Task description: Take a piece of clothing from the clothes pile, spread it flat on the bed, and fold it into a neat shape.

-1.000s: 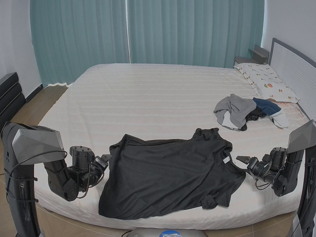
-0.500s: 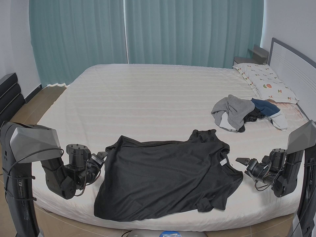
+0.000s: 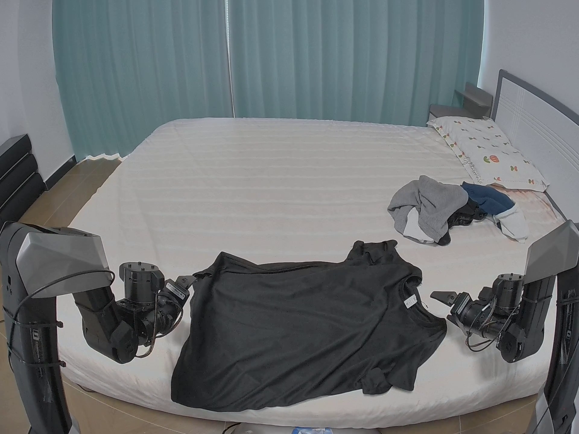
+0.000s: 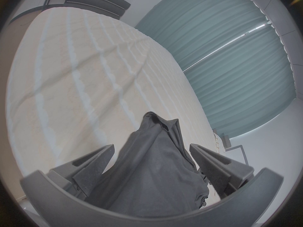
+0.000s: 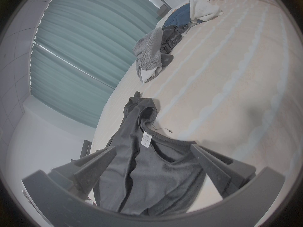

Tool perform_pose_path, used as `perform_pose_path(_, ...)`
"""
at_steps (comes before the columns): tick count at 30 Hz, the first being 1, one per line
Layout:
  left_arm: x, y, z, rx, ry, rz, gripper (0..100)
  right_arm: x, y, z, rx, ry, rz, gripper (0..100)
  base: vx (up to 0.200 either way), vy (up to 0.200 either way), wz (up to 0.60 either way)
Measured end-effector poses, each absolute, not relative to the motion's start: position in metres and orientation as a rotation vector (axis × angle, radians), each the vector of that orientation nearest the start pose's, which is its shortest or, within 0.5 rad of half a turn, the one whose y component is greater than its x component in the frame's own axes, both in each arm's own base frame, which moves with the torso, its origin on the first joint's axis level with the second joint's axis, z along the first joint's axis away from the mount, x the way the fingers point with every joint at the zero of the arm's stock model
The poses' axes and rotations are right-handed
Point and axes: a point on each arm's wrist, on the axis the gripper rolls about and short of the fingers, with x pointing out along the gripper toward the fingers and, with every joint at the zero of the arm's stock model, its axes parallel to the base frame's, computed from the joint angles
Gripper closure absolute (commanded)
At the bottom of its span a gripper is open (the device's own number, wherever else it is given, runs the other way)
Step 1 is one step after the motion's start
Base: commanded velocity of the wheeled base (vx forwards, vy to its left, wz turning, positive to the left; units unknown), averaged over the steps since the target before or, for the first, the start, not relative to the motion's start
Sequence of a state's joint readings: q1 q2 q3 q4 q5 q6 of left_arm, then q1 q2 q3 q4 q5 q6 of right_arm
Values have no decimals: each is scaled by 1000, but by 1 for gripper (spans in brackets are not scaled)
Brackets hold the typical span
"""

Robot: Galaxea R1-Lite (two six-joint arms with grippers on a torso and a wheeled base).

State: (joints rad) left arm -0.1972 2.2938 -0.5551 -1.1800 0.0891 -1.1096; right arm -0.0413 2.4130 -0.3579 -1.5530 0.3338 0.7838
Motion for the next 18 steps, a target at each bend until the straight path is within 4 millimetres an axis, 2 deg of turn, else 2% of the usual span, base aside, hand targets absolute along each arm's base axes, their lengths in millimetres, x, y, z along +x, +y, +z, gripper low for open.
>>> perform_pose_path(11,332,-64,-12,-913,536,177,0,295,1,-41,850,607,76,0,0,0,0)
perform_pose_path(18,356,-66,-11,-831,516,143,0,294,4,-43,844,616,78,0,0,0,0)
